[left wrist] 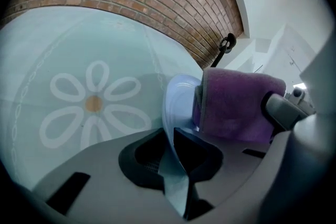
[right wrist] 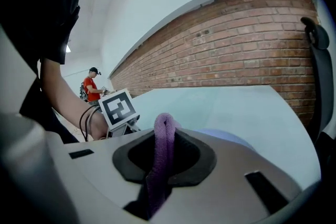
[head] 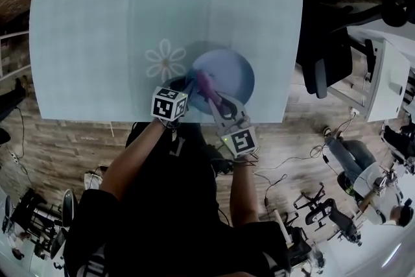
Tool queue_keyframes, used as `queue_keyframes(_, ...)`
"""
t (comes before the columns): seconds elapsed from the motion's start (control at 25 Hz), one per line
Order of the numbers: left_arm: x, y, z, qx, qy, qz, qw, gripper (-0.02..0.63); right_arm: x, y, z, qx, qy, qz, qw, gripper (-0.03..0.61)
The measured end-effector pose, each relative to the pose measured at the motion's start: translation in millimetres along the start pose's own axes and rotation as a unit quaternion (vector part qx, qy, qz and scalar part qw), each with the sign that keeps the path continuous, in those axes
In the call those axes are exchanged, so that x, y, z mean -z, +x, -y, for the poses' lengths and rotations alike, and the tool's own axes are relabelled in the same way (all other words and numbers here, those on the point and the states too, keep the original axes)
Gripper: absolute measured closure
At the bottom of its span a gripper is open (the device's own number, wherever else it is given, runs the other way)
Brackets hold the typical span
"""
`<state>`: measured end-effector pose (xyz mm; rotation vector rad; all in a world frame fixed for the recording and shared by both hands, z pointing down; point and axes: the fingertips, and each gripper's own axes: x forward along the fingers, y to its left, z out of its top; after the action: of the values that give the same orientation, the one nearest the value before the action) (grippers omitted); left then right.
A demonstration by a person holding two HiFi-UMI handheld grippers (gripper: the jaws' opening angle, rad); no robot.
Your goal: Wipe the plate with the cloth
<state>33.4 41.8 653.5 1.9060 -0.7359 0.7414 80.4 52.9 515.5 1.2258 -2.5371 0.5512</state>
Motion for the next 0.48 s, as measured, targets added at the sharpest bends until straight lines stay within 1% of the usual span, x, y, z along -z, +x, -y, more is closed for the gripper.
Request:
queue_keyframes(0.08, -1, 0, 0, 0.000, 0.003, -0.003, 1.0000, 0.538, 11, 6, 1, -0.020, -0.009, -0.025, 0.999, 0.512)
queue_keyframes(0.16, -3, 2, 1, 0.002, 0.004, -0.004, 1.0000, 0.541, 22, 14, 4, -0.027, -0.020, -0.052, 0.998, 0.512)
queue_keyframes(0.28, -4, 5, 2, 0.004, 0.006, -0.005, 1.0000, 0.541, 41, 27, 10, -0.022, -0.033, -0.088, 0.995, 0.512)
queue_keyframes(0.4, -3, 3, 0, 0.005, 0.009, -0.002, 0.9999, 0.541, 51, 41, 11, -0.017, -0.039, -0.110, 0.993, 0.512)
queue_keyframes(0.48, -3, 1, 0, 0.006, 0.012, 0.000, 0.9999, 0.541, 60, 48, 9, -0.016, -0.055, -0.133, 0.990, 0.512)
